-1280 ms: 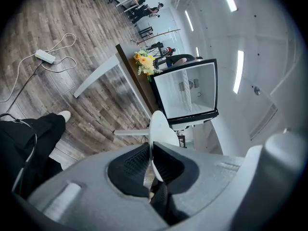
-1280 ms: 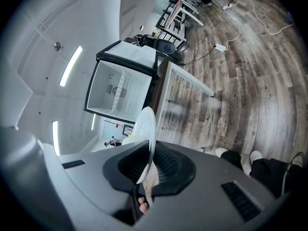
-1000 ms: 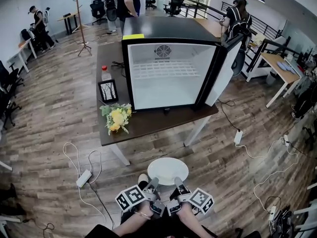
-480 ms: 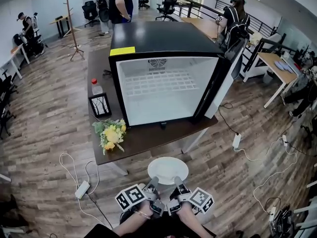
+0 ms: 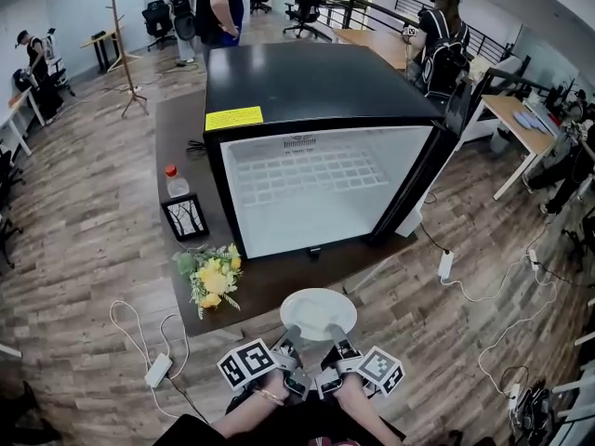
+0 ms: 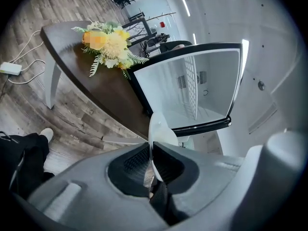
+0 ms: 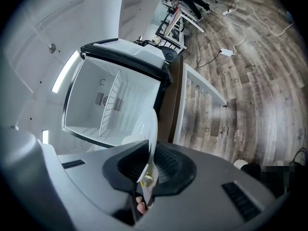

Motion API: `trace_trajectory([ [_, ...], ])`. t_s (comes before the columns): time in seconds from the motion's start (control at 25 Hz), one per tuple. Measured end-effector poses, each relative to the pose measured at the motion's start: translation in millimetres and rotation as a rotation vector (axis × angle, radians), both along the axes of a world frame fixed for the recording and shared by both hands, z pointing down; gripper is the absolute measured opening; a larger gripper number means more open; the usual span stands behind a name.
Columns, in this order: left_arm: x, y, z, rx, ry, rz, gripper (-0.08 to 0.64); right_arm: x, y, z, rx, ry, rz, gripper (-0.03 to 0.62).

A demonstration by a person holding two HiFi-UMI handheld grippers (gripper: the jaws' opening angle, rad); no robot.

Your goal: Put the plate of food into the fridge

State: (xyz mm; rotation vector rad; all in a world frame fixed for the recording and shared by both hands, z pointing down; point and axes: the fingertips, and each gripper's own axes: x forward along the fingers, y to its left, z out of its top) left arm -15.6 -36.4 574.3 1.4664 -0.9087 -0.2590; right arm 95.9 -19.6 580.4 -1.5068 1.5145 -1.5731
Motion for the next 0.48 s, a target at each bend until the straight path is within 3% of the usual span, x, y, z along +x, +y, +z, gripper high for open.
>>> trace_trajectory([
  [0.48, -10, -63, -4, 0.019, 0.000, 0.077, 0.023, -11, -56, -3, 0.017, 0.009, 0.074, 0.043],
])
